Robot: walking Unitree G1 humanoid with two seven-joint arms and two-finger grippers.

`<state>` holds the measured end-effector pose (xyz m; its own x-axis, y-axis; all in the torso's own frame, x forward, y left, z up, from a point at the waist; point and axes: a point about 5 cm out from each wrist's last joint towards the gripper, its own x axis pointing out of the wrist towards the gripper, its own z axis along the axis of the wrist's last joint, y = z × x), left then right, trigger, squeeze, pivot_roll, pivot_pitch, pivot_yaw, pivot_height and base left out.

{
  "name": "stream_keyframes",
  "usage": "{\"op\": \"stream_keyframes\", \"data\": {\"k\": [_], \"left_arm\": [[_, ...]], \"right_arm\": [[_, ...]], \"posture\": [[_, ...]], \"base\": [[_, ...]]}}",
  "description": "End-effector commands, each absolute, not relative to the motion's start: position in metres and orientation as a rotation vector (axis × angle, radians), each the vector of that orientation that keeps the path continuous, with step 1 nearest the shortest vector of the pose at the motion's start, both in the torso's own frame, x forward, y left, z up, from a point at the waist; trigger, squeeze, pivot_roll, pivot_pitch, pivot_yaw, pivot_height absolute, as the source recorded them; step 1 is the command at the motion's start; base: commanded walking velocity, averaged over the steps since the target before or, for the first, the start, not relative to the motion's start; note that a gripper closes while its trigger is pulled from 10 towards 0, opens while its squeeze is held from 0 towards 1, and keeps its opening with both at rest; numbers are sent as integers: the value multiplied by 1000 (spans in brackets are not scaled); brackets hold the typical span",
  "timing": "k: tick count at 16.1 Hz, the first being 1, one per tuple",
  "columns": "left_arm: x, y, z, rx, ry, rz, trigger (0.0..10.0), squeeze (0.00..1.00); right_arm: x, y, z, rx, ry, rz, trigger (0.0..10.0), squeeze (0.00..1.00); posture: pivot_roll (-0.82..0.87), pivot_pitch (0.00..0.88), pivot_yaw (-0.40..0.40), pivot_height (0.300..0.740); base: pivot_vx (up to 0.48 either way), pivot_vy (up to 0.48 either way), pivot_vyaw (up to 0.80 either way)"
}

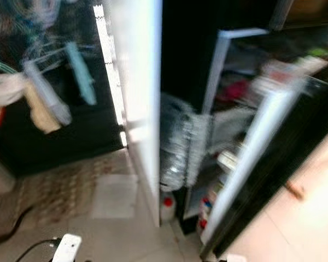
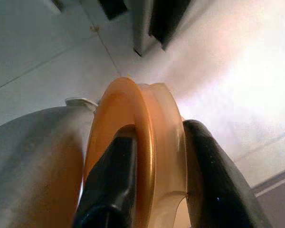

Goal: Restocking fridge

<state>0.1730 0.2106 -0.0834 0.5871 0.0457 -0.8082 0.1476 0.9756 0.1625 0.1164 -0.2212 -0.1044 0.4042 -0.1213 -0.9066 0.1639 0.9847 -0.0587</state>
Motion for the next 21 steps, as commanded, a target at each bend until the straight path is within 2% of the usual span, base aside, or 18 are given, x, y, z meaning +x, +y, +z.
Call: {"op": "stream_keyframes", "data": {"k": [1,13,16,21], "left_arm": [[174,209,-83,216,948,-63,10000,0],[175,208,-83,216,935,-76,10000,0],[174,208,-83,211,939,-73,10000,0],[174,208,-83,205,940,-67,10000,0]], "right_arm": [[115,-222,-105,46,1147,-184,10000,0],[114,-222,-105,46,1152,-182,10000,0],[114,-222,-105,47,1153,-183,10000,0],[114,-222,-105,48,1152,-186,10000,0]], "posture": [[-93,0,37,740],[-96,0,40,740],[-99,0,40,740],[-99,0,42,740]], "base": [[0,0,-744],[0,0,-739],[0,-419,-740],[0,0,-738]]}}
